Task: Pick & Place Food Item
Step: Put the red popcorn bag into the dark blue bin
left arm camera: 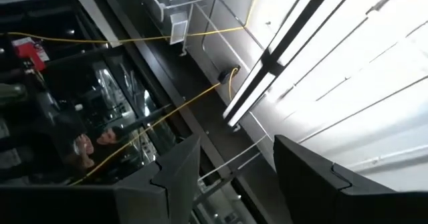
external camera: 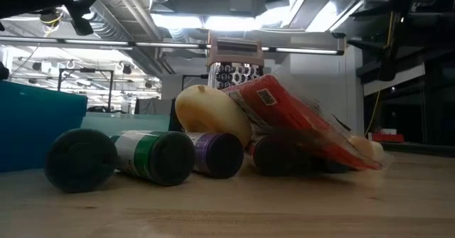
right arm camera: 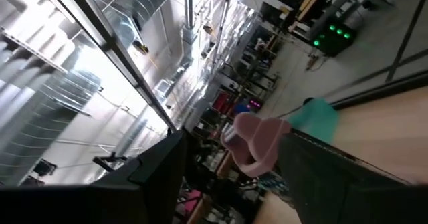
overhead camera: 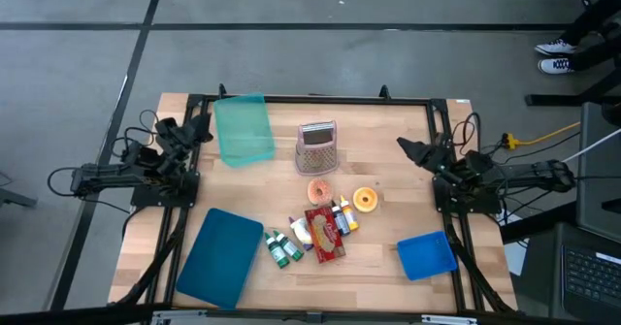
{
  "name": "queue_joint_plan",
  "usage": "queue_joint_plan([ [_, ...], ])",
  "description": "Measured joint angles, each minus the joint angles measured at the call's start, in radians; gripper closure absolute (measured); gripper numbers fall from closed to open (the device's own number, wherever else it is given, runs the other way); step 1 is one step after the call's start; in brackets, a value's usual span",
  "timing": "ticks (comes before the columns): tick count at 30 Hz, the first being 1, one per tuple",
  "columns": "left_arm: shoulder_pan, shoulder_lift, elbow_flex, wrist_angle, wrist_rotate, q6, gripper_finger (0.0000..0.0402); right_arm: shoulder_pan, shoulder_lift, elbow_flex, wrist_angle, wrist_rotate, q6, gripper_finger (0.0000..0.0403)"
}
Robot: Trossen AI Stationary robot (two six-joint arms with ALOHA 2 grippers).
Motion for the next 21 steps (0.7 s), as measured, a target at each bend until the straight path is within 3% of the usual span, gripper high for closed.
queue_joint_plan([
  [6,0.0,0.0,0.0,-0.033,-0.016,0.139,0.0217,0.0,0.002,0.0,0.031,-0.001,-0.035,0.0167],
  [9,0.0,0.001,0.0,-0.11,-0.043,0.104,0.0217,0.0,0.002,0.0,0.04,0.003,-0.062,0.0167],
  [14,-0.001,0.041,0.018,-0.136,0.042,0.031,0.0217,-0.001,0.002,0.0,0.041,0.084,-0.036,0.0167],
  [18,-0.001,0.16,0.156,-0.175,0.11,0.107,0.0217,-0.001,0.002,0.0,0.14,0.025,0.015,0.0167],
  [21,-0.002,0.302,0.34,-0.362,0.143,0.221,0.0217,0.0,0.003,0.005,0.29,0.0,-0.051,0.0167],
])
